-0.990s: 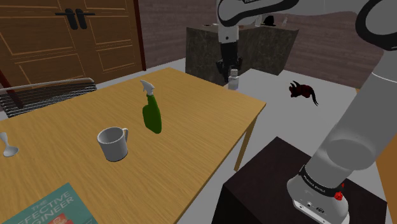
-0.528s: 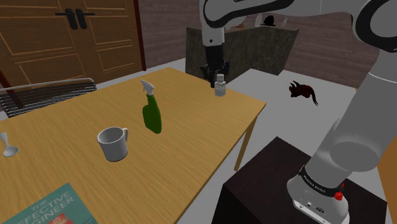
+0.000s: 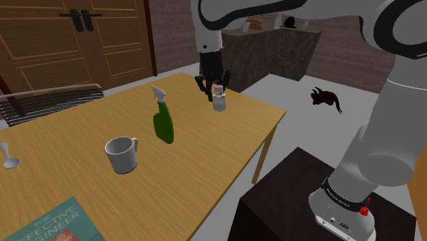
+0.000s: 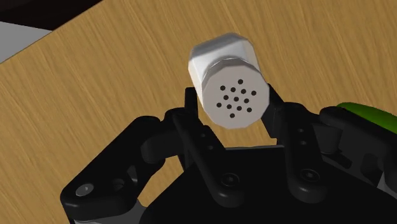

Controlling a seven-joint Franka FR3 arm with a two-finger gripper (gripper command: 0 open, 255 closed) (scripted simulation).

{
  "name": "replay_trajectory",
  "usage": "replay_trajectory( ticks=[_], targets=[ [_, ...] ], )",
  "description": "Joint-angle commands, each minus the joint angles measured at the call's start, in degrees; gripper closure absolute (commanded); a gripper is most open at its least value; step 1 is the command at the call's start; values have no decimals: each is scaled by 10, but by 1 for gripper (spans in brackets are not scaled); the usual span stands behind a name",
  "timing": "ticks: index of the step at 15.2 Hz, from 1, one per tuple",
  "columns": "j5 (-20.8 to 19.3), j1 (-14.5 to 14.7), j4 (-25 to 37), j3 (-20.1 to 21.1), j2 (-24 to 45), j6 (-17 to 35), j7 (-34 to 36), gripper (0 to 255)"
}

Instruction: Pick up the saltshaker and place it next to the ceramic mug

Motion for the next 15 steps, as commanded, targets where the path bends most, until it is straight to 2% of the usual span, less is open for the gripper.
replay_trajectory(
  ticks=[1,8,13,15],
  targets=[
    [2,15,29,11,21,-6,28,255],
    [1,72,139,44,104,-27,117,255],
    [-10,122,258,61,187,-58,179,255],
    [-9,121,239,60,185,-41,177,255]
  ],
)
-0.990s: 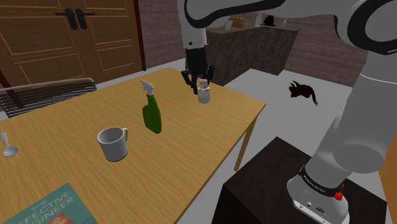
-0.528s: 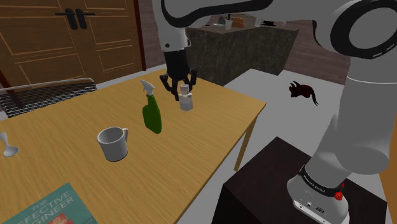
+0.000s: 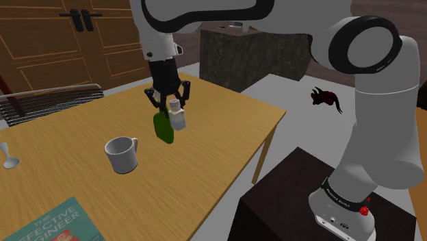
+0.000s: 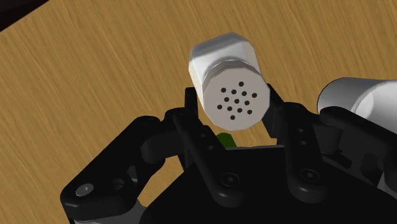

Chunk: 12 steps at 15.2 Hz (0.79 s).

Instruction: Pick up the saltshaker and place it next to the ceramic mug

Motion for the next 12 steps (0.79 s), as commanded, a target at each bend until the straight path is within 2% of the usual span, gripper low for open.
replay_trajectory(
  ticks=[1,12],
  targets=[
    [0,1,-13,0,1,15,1,255],
    [-1,-2,-95,-2,3,98,-7,255]
  ],
)
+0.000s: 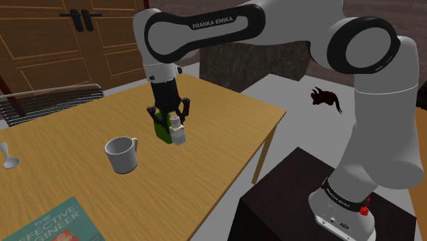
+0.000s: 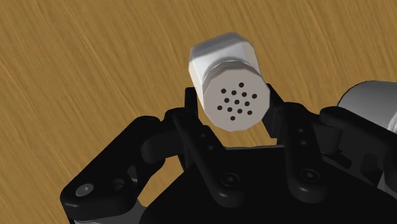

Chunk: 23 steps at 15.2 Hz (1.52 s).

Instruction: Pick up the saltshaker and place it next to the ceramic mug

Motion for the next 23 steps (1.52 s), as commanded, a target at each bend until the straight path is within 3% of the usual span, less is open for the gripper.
replay_trajectory(
  ticks=[1,16,23],
  targets=[
    [0,0,-14,0,1,15,-1,255],
    [-6,1,-84,-4,32,115,-8,255],
    [-7,0,-86,-3,34,119,-8,255]
  ],
)
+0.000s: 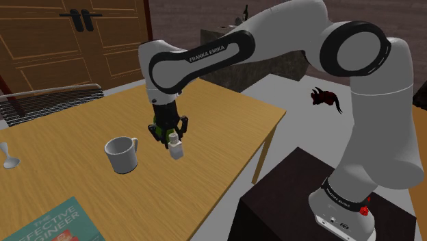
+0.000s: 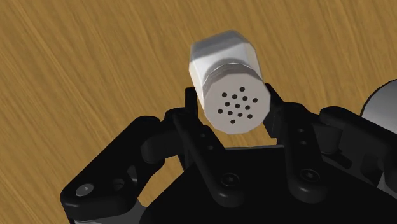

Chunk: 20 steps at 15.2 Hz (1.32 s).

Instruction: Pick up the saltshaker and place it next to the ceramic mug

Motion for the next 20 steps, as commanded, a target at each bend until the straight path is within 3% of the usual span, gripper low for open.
replay_trajectory(
  ticks=[1,2,3,6,8,12,20],
  targets=[
    [1,-1,-9,-1,11,-5,-1,255],
    [1,-1,-9,0,11,-5,-1,255],
    [1,-4,-3,-2,13,-9,-5,0],
    [-3,3,22,-2,32,-15,0,0],
    [1,-1,-9,0,11,-5,-1,0],
    [0,-1,68,0,14,-79,0,0],
    [0,-1,68,0,14,-79,0,0]
  ],
)
